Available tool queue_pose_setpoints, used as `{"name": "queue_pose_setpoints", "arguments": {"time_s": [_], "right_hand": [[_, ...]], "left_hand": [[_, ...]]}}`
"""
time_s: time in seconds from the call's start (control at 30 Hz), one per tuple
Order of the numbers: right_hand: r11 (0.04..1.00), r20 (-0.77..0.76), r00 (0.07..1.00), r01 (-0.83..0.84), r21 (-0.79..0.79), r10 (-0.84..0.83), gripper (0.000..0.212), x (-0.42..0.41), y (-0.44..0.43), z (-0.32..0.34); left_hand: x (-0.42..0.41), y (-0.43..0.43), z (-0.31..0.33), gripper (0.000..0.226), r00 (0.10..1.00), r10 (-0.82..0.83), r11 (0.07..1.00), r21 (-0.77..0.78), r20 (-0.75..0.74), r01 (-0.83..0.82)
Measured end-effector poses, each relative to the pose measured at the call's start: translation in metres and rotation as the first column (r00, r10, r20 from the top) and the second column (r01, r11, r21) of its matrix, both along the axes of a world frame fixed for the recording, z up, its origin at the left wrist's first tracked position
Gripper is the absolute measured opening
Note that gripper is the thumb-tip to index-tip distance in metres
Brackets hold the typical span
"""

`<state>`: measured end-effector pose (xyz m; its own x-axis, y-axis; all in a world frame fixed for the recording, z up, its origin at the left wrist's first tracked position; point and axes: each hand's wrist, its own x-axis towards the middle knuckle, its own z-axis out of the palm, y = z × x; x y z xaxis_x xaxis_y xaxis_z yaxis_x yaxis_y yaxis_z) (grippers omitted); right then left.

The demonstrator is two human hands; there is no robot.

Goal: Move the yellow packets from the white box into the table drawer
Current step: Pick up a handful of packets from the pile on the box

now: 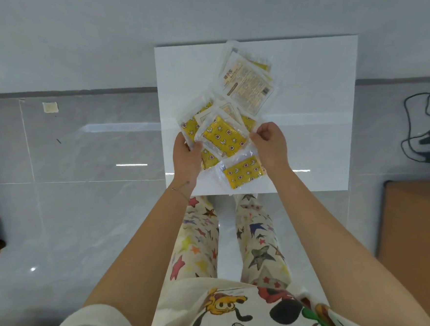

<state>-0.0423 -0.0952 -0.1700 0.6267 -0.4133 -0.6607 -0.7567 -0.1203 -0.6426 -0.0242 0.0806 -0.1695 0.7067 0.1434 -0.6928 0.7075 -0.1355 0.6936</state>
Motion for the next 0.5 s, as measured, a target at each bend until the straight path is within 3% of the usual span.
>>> {"name": "queue_pose_setpoints", "arguments": {"time_s": [0.13,0.2,0.27,0.37,0.5], "right_hand": [[0.974,-0.024,0.993,0.118,0.191,-0.115,0.021,0.003,0.003,0.001],[0.943,-0.055,0.993,0.113,0.314,-0.1,0.046,0.005,0.003,0.0],[0.959,-0.081,0.996,0.061,0.278,-0.04,0.058,0.009,0.006,-0.001],[0.975,-0.086,0.993,0.102,0.198,-0.087,0.049,0.013,0.008,-0.002],[0.94,-0.074,0.975,0.224,0.259,-0.212,0.033,0.012,-0.006,0.003]], "left_hand": [[0.002,0.001,-0.003,0.032,1.0,0.013,0.999,-0.047,-0.022,-0.014],[0.003,0.001,-0.004,0.033,1.0,-0.004,0.999,-0.048,-0.028,0.002],[0.004,0.0,-0.006,0.033,1.0,-0.015,0.998,-0.061,-0.022,0.014],[0.006,0.001,-0.008,0.028,0.999,0.008,0.997,-0.082,-0.031,-0.011],[0.011,0.012,-0.008,0.022,0.992,0.114,0.993,-0.001,-0.06,-0.115]]}}
